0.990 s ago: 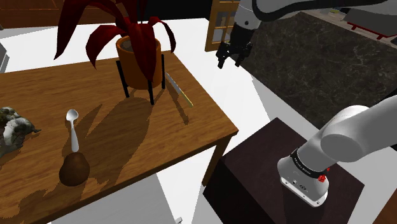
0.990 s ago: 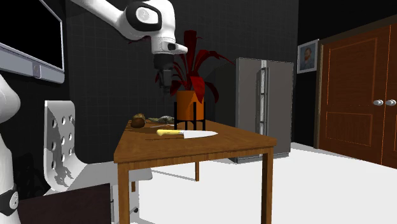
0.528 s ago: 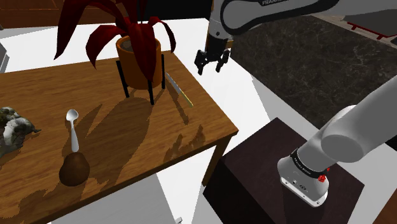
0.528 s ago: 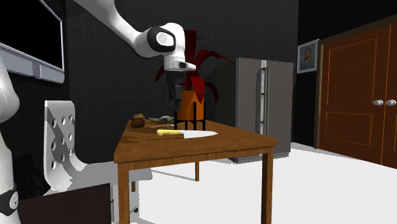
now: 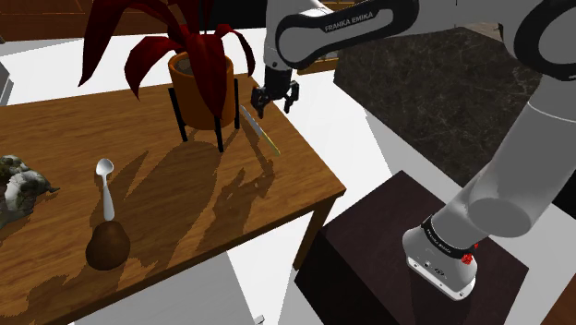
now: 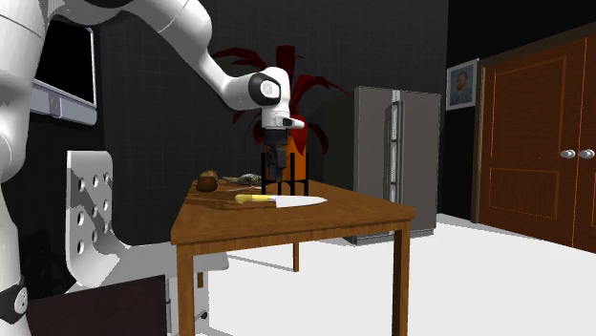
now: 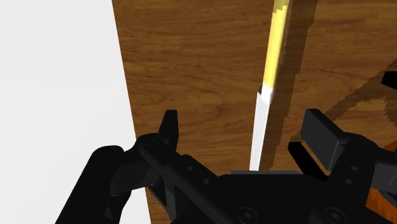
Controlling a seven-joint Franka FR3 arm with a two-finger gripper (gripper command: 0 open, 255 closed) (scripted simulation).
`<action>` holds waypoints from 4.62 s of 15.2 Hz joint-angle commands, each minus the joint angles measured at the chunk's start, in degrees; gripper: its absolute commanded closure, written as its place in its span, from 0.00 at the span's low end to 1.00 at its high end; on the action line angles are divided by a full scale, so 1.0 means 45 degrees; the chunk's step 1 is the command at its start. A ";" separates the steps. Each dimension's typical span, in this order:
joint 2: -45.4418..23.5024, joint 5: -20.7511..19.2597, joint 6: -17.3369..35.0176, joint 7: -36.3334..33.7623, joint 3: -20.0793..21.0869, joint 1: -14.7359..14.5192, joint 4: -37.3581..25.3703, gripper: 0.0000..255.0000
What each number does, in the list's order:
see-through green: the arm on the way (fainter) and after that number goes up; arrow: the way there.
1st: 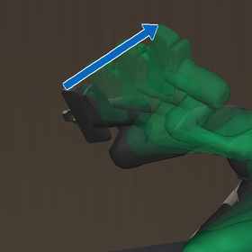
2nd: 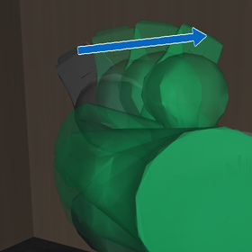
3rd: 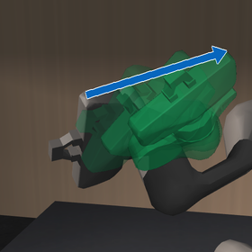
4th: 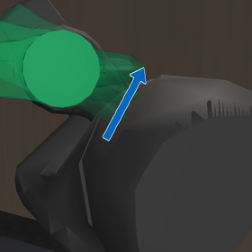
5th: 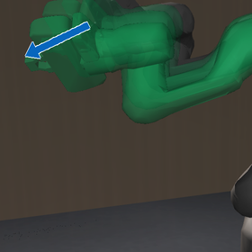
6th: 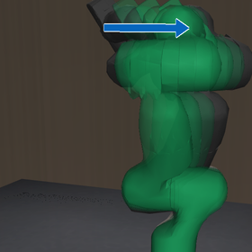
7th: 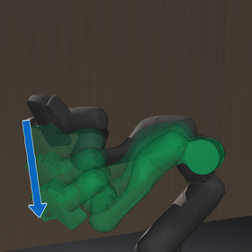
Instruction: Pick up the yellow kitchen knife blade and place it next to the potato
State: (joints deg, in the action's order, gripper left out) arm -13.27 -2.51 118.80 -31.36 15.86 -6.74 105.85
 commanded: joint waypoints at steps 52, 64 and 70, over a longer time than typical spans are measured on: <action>-0.1864 -0.0643 -0.2602 -0.0650 0.0021 -0.0721 -0.4127 1.00; -0.1928 -0.0818 -0.3368 -0.2511 0.0590 -0.2081 -0.4918 1.00; -0.2550 -0.1138 -0.3656 -0.4139 0.0989 -0.3373 -0.5771 1.00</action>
State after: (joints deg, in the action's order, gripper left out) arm -24.41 -7.50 102.01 -49.00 19.98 -21.08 80.06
